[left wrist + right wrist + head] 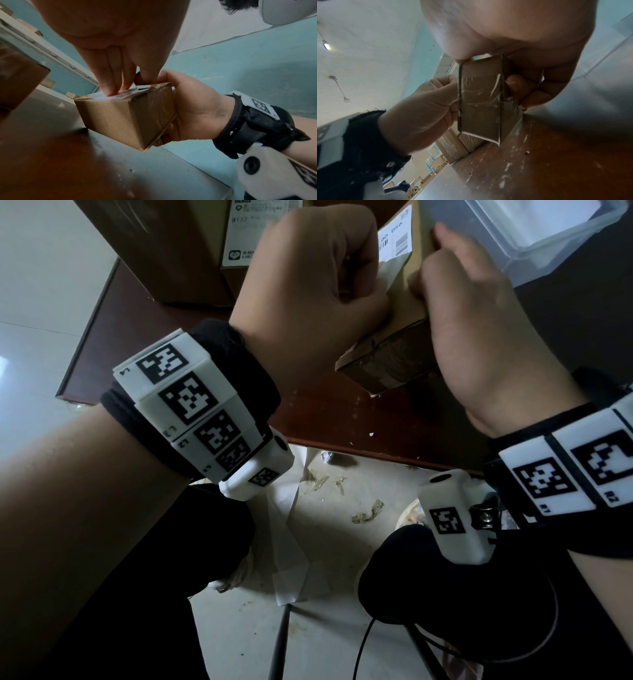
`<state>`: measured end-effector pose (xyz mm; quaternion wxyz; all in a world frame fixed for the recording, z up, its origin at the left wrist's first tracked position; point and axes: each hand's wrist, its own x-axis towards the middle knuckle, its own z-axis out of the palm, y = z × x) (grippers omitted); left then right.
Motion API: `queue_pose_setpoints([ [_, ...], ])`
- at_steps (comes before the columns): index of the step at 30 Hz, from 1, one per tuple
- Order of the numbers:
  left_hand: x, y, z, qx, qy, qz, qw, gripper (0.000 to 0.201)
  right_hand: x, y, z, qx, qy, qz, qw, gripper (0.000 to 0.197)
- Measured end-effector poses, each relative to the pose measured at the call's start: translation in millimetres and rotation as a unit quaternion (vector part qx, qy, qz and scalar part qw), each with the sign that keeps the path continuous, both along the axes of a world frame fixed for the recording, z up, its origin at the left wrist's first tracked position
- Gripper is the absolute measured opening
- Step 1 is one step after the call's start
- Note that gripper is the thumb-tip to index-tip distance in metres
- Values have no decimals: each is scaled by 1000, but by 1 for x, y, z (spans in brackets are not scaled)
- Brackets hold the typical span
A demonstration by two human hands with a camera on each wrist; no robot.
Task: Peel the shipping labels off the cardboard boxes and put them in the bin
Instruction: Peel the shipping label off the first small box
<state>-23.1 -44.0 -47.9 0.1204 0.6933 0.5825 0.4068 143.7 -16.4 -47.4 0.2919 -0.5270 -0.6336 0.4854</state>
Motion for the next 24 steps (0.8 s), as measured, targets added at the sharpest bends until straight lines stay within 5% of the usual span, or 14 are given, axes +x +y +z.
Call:
queue_pose_setpoints([
  [5, 0, 0, 1, 2, 6, 1, 1000, 19, -1, 1, 0, -4, 14, 4, 1000, 58],
  [10, 0, -1, 0, 2, 10, 8, 1000, 17, -1, -1, 2, -6, 26, 9, 1000, 20],
  [24, 0, -1, 1, -3, -19, 3, 1000, 13, -3, -1, 4, 0, 44, 27, 999, 42],
])
